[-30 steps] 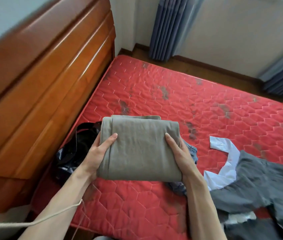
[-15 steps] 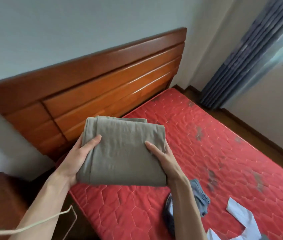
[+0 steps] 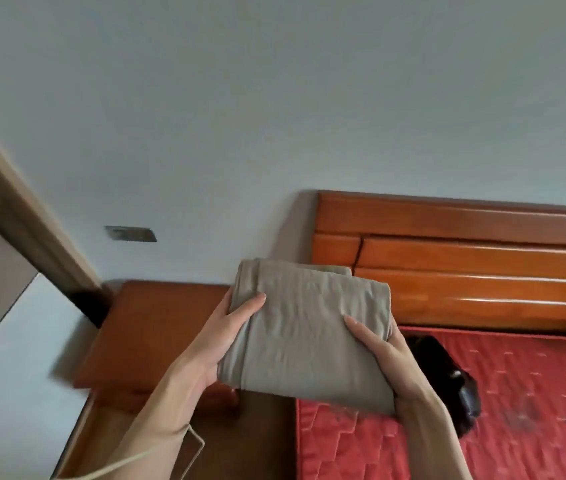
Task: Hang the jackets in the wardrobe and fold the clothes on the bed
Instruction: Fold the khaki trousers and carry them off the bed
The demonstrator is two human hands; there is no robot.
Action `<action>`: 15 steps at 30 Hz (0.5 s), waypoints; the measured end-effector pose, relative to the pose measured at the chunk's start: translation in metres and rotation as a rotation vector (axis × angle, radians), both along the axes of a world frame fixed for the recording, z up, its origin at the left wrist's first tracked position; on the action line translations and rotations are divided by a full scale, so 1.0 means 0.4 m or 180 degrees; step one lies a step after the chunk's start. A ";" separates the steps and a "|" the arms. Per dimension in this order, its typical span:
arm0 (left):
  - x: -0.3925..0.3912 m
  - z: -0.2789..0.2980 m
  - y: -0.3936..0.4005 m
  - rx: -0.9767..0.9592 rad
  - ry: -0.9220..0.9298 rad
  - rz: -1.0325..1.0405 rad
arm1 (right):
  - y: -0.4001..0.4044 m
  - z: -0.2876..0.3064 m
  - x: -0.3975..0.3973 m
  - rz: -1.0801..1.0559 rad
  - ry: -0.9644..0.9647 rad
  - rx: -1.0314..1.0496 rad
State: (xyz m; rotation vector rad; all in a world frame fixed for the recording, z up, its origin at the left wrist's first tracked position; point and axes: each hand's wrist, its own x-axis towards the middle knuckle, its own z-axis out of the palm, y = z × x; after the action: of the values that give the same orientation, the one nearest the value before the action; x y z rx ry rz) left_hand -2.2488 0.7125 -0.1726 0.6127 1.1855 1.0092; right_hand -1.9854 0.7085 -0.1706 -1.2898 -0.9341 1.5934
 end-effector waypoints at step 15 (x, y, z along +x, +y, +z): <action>-0.666 -0.015 -0.238 0.0014 0.0155 0.1486 | 0.078 -0.031 -0.734 0.1437 0.0047 -0.0309</action>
State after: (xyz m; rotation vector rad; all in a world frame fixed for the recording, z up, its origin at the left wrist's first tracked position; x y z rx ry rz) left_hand -2.5153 0.6172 -0.1784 0.3691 1.4046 1.3938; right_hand -2.2788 0.7396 -0.1832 -1.1834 -1.2128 2.0100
